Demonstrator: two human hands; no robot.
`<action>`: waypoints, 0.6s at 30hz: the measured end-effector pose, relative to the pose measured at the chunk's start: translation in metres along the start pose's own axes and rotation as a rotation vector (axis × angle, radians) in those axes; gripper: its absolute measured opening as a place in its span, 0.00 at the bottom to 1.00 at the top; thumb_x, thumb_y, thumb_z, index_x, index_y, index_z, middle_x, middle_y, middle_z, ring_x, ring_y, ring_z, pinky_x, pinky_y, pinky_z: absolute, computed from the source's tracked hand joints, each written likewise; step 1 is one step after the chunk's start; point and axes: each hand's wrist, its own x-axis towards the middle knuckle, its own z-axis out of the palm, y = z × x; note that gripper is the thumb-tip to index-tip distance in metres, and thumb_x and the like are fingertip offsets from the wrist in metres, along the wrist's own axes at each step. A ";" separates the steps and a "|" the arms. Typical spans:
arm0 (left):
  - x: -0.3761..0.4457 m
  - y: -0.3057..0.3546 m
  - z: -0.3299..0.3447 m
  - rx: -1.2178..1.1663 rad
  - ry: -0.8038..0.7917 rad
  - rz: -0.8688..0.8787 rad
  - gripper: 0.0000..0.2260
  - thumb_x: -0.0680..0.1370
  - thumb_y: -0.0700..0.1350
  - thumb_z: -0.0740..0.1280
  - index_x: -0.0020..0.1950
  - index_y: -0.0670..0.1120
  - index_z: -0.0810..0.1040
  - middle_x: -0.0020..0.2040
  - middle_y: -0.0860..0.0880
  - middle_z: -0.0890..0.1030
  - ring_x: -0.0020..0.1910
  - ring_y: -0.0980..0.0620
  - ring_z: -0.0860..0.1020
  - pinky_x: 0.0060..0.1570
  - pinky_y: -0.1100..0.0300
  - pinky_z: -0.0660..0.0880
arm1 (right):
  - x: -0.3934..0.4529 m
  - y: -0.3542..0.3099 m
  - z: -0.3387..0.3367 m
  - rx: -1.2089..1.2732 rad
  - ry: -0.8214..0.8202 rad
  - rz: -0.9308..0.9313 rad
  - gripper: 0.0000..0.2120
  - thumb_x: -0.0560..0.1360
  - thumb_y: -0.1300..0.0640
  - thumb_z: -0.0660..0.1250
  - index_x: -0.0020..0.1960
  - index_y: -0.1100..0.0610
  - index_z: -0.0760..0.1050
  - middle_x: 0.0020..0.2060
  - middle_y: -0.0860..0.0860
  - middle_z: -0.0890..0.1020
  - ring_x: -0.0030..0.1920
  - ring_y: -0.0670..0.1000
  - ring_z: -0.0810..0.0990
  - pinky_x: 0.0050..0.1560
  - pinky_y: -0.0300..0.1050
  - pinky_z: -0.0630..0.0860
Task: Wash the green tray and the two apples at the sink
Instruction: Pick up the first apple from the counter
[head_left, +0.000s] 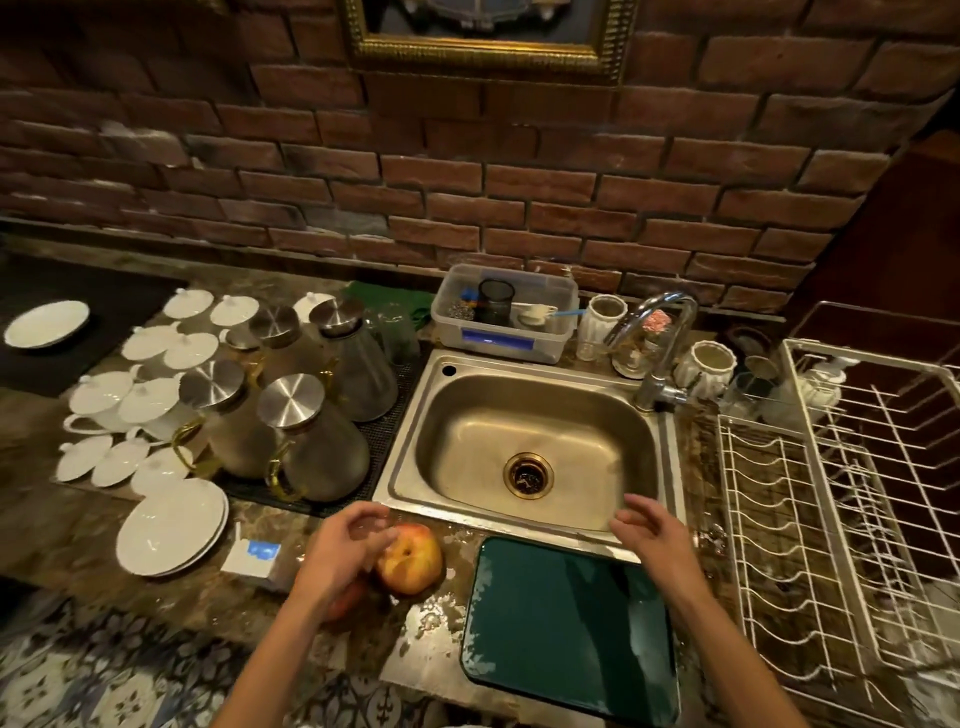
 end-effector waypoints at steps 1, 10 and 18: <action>0.001 0.004 0.000 0.040 -0.033 0.014 0.16 0.70 0.34 0.77 0.55 0.47 0.81 0.48 0.45 0.85 0.48 0.50 0.82 0.44 0.65 0.80 | 0.001 -0.004 0.004 -0.008 -0.022 -0.020 0.23 0.75 0.63 0.72 0.68 0.58 0.73 0.51 0.51 0.81 0.49 0.45 0.80 0.47 0.36 0.76; 0.018 0.004 0.017 0.508 -0.376 0.034 0.43 0.63 0.41 0.83 0.75 0.50 0.69 0.70 0.50 0.72 0.69 0.50 0.72 0.71 0.53 0.71 | 0.004 -0.020 0.091 -0.336 -0.483 -0.189 0.39 0.67 0.56 0.80 0.74 0.45 0.67 0.67 0.47 0.74 0.64 0.45 0.73 0.62 0.38 0.74; 0.062 0.016 0.025 0.720 -0.685 0.036 0.40 0.65 0.41 0.81 0.75 0.50 0.70 0.68 0.49 0.77 0.68 0.49 0.75 0.70 0.53 0.70 | 0.023 0.013 0.172 -0.482 -0.661 -0.146 0.49 0.62 0.50 0.82 0.77 0.50 0.62 0.72 0.48 0.70 0.71 0.49 0.69 0.73 0.49 0.68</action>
